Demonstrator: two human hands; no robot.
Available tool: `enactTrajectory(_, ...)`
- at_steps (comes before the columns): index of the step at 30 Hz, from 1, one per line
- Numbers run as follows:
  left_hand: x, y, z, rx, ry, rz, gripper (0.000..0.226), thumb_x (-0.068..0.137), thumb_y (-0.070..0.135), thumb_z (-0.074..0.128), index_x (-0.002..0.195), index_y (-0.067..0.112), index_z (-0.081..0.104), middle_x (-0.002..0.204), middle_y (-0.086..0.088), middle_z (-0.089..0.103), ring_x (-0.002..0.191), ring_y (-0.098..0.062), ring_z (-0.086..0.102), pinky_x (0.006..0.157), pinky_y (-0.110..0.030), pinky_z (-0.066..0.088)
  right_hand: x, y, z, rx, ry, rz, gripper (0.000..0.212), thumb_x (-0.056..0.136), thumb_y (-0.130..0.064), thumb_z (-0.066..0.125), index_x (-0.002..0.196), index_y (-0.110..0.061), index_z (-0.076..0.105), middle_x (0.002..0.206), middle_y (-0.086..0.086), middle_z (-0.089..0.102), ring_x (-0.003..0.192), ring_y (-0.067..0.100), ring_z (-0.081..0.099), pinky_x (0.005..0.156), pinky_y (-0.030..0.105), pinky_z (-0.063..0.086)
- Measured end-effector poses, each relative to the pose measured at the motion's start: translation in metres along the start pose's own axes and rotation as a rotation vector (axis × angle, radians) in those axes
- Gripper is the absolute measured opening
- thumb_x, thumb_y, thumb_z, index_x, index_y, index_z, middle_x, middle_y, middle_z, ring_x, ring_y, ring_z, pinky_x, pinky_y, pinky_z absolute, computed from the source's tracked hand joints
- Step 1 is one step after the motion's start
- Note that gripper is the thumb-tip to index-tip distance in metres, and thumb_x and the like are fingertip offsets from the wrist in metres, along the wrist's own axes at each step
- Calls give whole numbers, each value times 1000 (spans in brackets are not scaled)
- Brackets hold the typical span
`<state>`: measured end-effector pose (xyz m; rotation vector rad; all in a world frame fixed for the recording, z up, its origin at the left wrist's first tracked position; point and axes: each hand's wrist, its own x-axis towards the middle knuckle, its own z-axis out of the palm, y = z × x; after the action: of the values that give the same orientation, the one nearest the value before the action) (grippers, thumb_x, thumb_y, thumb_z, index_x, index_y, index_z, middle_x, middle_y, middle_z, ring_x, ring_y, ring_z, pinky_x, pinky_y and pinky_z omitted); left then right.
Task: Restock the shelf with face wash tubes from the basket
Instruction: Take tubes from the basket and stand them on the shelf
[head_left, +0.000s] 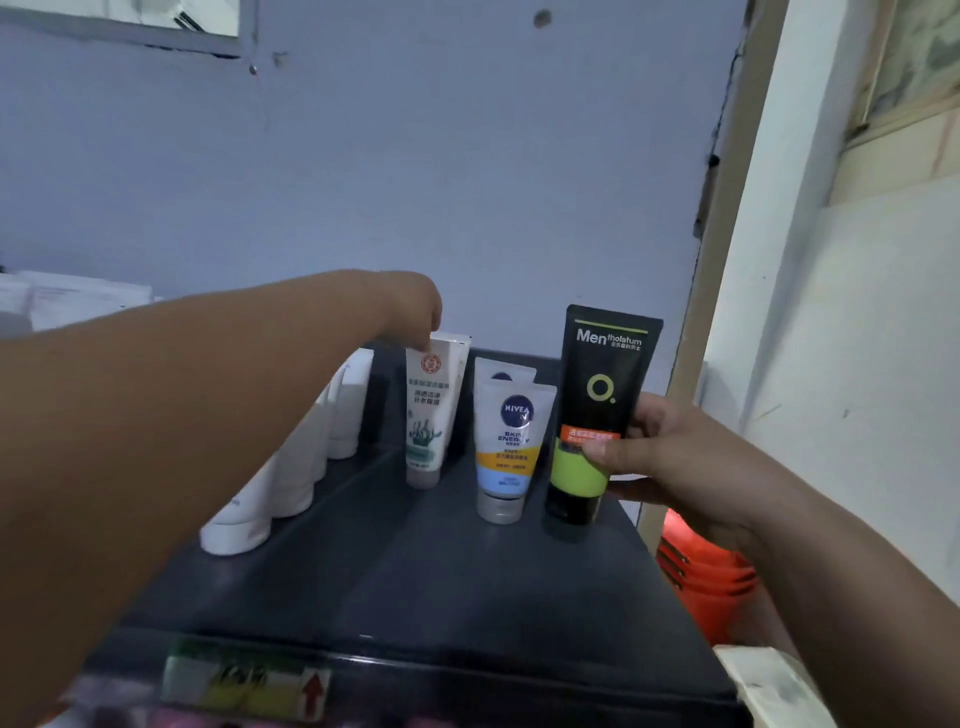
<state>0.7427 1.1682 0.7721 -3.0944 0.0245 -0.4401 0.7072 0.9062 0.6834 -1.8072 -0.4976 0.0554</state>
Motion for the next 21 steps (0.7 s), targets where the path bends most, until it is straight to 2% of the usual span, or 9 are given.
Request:
enactTrajectory(3,5,-6,-1,10,6,29,23,91,16,59,111,9,68,115,-7,66,107,-26,60,90,-33,49,-10,-8,17,8,-26,25,32,86,0,66,115,-13,65,112,11,71,106,27,67,93,43,54)
enactTrajectory(8,6,-17,-6,46,-17,74,20,89,17,60,103,6,70,105,-10,69,95,-25,63,73,-29,46,-12,-11,43,-6,8,75,29,85,1,68,112,-8,65,112,16,70,107,33,66,97,50,51)
enactTrajectory(13,8,-31,-2,87,18,82,19,88,16,59,100,7,71,102,-9,71,98,-26,65,79,-33,51,-6,-10,68,-49,38,126,30,84,0,68,113,-9,64,112,17,70,109,35,65,97,54,49)
enactTrajectory(17,11,-40,1,46,45,118,18,87,14,57,95,7,71,99,-10,71,94,-28,67,82,-38,56,0,-8,81,-48,41,149,29,85,3,66,112,-9,65,113,18,69,98,27,67,92,47,52)
enactTrajectory(21,12,-42,6,-33,44,137,20,88,13,57,101,6,71,106,-11,70,90,-25,63,82,-35,51,3,0,86,-48,19,179,31,85,3,66,112,-12,65,110,14,71,92,22,67,80,37,54)
